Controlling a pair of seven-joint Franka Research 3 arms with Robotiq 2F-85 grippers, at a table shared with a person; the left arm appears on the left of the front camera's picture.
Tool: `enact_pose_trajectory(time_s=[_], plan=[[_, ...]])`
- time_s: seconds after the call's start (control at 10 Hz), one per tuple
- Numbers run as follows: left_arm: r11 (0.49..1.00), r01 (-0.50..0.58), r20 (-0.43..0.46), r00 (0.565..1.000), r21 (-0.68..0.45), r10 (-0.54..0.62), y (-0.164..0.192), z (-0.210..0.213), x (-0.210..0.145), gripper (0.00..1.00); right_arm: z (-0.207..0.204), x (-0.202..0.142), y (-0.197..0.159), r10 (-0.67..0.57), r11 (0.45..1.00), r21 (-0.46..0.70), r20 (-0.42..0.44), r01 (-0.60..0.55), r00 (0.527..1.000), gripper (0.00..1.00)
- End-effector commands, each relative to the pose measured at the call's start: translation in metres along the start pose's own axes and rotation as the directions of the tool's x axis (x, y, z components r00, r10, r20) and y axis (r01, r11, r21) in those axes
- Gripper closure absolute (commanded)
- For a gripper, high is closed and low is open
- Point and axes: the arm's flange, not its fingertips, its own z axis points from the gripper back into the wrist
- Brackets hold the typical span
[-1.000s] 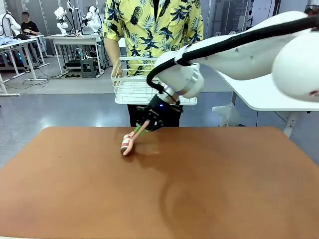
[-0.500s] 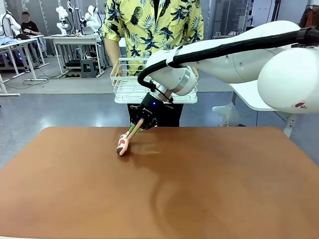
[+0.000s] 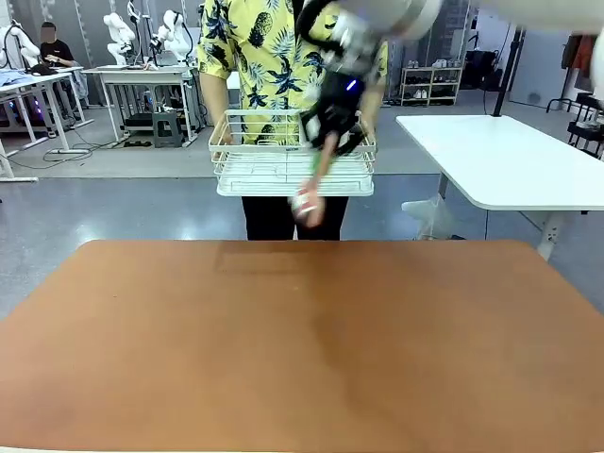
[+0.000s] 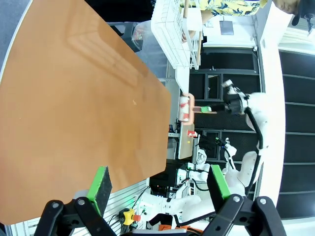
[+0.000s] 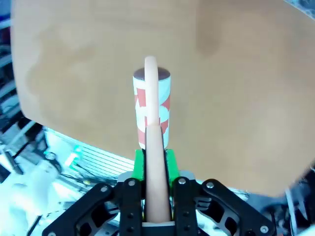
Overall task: Clean the table.
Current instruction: Clean the table with the Lint Roller when the human lifts the Dish drying rack.
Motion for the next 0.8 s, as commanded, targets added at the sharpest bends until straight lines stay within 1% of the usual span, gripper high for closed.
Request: enact_pose_trajectory(time_s=[0.0, 0.1, 0.2, 0.3, 0.4, 0.6, 0.7], plan=[[1.000, 0.005, 0.005, 1.000, -0.015, -0.005, 0.000, 0.001, -0.003, 0.00, 0.005, -0.007, -0.036, 0.001, 0.976, -0.218, -0.097, -0.022, 0.995, 0.79], [1.000, 0.005, 0.005, 1.000, -0.015, -0.005, 0.000, 0.001, -0.003, 0.00, 0.014, -0.025, -0.067, -0.049, 0.970, -0.237, 0.002, 0.048, 0.999, 0.79], [1.000, 0.005, 0.005, 1.000, -0.015, -0.005, 0.000, 0.001, -0.003, 0.00, 0.022, -0.054, -0.109, -0.077, 0.961, -0.260, 0.064, 0.091, 0.995, 0.79], [1.000, 0.005, 0.005, 1.000, -0.015, -0.005, 0.000, 0.001, -0.003, 0.00, 0.024, -0.084, -0.143, -0.084, 0.942, -0.315, 0.122, 0.119, 0.989, 0.79], [1.000, 0.005, 0.005, 1.000, -0.015, -0.005, 0.000, 0.001, -0.003, 0.00, 0.017, -0.114, -0.167, -0.073, 0.934, -0.334, 0.171, 0.128, 0.983, 0.79], [1.000, 0.005, 0.005, 1.000, -0.015, -0.005, 0.000, 0.001, -0.003, 0.00, -0.002, -0.166, -0.201, -0.082, 0.947, -0.278, 0.280, 0.162, 0.957, 0.79], [1.000, 0.005, 0.005, 1.000, -0.015, -0.005, 0.000, 0.001, -0.003, 0.00, -0.009, -0.183, -0.212, -0.089, 0.957, -0.242, 0.292, 0.163, 0.952, 0.79]])
